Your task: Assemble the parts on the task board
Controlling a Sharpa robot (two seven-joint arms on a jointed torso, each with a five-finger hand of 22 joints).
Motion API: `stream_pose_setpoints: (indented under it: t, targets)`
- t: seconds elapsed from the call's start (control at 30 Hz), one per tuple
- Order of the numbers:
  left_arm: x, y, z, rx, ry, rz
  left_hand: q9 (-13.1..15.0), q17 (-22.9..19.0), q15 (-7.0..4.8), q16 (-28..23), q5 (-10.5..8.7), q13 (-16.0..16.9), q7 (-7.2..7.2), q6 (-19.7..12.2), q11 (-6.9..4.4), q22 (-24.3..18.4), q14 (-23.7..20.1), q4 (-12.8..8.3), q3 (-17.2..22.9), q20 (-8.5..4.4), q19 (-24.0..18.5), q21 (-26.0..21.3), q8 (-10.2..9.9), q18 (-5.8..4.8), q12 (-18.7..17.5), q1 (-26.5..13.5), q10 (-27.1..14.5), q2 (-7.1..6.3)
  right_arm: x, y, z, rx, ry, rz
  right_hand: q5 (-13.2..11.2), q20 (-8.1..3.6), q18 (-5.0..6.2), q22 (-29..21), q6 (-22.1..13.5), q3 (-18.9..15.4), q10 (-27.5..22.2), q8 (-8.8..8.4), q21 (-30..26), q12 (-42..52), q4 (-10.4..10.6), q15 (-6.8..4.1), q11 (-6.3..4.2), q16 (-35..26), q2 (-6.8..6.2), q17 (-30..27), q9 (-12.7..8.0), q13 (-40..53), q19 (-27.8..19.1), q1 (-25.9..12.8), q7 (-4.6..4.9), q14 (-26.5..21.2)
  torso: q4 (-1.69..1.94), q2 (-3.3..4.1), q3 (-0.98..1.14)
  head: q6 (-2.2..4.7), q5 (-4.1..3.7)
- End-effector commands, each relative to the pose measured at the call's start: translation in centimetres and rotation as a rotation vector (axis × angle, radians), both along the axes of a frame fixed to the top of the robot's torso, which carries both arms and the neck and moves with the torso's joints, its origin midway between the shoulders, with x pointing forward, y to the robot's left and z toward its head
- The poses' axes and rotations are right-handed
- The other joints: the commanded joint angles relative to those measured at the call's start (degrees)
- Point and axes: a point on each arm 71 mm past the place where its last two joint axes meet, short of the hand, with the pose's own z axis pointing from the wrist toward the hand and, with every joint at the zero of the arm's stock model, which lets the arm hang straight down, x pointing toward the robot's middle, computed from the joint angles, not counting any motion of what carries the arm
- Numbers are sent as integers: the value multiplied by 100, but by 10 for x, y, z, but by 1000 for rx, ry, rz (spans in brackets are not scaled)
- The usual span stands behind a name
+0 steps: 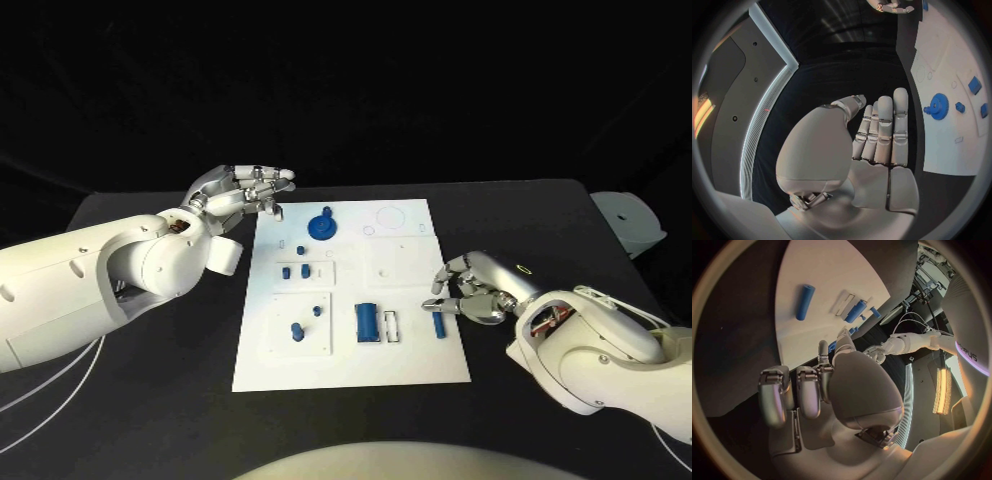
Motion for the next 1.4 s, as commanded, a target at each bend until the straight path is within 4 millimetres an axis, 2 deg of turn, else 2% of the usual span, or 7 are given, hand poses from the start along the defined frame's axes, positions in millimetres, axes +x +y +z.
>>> stream_pose_setpoints:
  t: [0.03,0.47,0.7,0.87,1.1,1.17,1.4]
  targets:
    - [-1,-2,1,-14,-4,-18,-8,-14,-6,42,27,10,8,-30,10,-8,-39,-8,31,16,-23,-35,19,86,49,-42,-49,15,-2,-7,-5,-59,3,14,-30,37,-82,1506,22,-30,52,-30,25,-205,-4,33,17,-12,66,1261,-9,-132,589,-79,33,545,-10,10,5,6,-37]
    - [-1,0,1,-13,-4,-15,-8,-14,-6,42,27,10,8,-30,10,-8,-39,-8,31,16,-23,-35,19,86,49,-42,-49,15,-10,-16,-25,-164,60,-6,-82,57,-82,1506,183,-169,84,-70,25,-168,-1,31,3,-2,98,1286,-27,-110,589,-260,9,550,17,7,3,-4,-75]
    - [-1,1,1,-12,-3,-15,-8,-14,-6,42,27,10,8,-30,10,-8,-39,-8,31,16,-23,-35,19,86,49,-42,-49,15,-12,-10,-33,-169,76,4,-89,54,-82,1506,211,-202,86,-77,25,-170,4,25,-4,-2,108,1286,-28,-110,589,-305,1,550,7,8,4,-9,-71]
    - [-2,1,1,-12,-3,-16,-9,-19,-4,46,27,10,9,-31,11,-9,-40,-4,34,18,-23,-38,21,85,62,-55,-56,17,-12,-5,-37,-168,78,11,-35,50,-82,1506,221,-196,89,-98,25,-172,-15,17,-13,-2,154,1287,-33,-110,589,-263,-10,550,27,10,4,-18,-86]
    - [-2,2,1,-12,-2,-15,-9,-20,-3,47,26,10,9,-31,12,-10,-40,0,34,18,-23,-39,22,85,64,-61,-58,20,-12,0,-41,-180,76,26,120,17,-82,1506,280,-67,94,-147,25,-171,-97,-24,-62,-1,290,1291,-42,-103,589,212,-64,551,18,11,4,-41,-84]
    - [-2,2,2,-12,-2,-15,-9,-22,-2,48,27,10,10,-31,12,-11,-40,5,35,19,-23,-40,22,85,68,-68,-60,23,-11,2,-43,-192,76,36,-7,-6,-82,1506,299,80,94,-184,25,-170,-160,-47,-85,1,330,1298,-54,-98,589,545,-87,552,13,7,4,-53,-76]
    - [-2,2,2,-12,-2,-15,-9,-22,-2,48,27,10,10,-31,12,-11,-40,5,35,19,-23,-40,22,85,68,-68,-60,23,-11,8,-48,-229,73,70,243,-40,-82,1506,343,466,74,-283,25,-201,-280,-75,-113,1,228,1300,-101,-101,589,1138,-112,552,13,7,2,-58,-66]
